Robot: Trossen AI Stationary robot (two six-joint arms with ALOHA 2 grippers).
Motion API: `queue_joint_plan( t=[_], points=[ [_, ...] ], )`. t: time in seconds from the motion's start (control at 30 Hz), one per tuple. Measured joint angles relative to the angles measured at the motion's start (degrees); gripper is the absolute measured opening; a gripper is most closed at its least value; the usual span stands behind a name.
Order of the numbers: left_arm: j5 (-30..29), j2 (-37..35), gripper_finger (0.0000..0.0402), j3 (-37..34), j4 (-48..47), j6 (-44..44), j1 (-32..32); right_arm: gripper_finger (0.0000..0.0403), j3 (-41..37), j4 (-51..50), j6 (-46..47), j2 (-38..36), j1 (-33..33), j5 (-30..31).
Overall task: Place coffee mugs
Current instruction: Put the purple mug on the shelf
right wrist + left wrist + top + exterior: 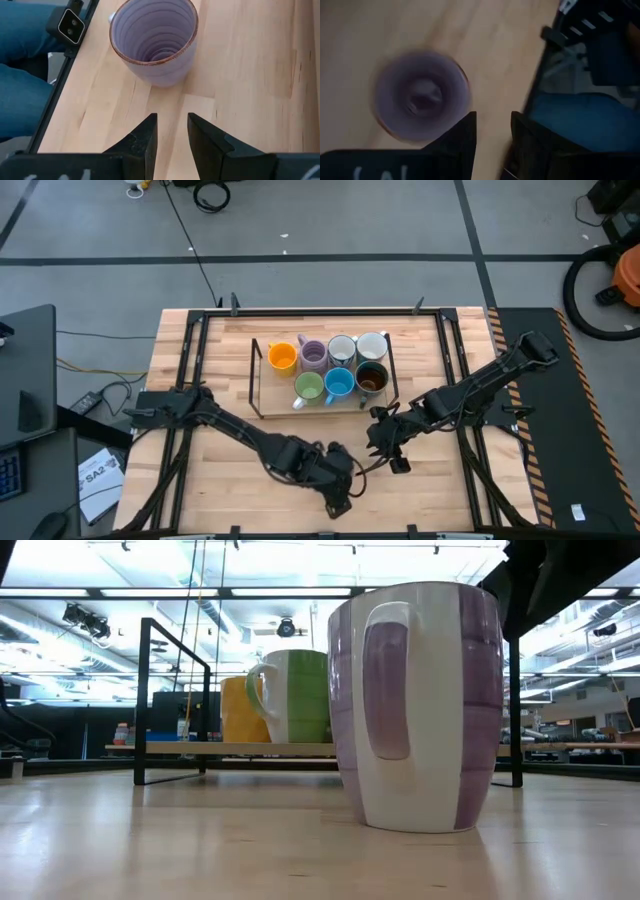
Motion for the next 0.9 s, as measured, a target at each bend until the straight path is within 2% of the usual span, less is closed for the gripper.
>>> queue_joint_plan(
  t=[0.17, 0.4, 0.77, 0.9],
  points=[
    [4.78, -0.13, 0.0128, -0.02, -0.57, -10.5, -2.74, 0.0113, 0.0, -0.03, 0.02, 0.0, 0.0, -0.01],
    [4.84, -0.13, 0.0128, -0.02, -0.62, -21.22, -5.24, 0.0113, 0.0, 0.17, 0.02, 0.0, 0.0, -0.03],
    [4.75, -0.13, 0.0128, -0.02, 1.2, -22.38, -6.34, 0.0113, 0.0, 0.37, 0.02, 0.0, 0.0, -0.06],
    [4.16, -0.13, 0.0146, -0.02, 1.2, -23.56, -5.85, 0.0113, 0.0, 0.39, 0.02, 0.0, 0.0, -0.07]
  ],
)
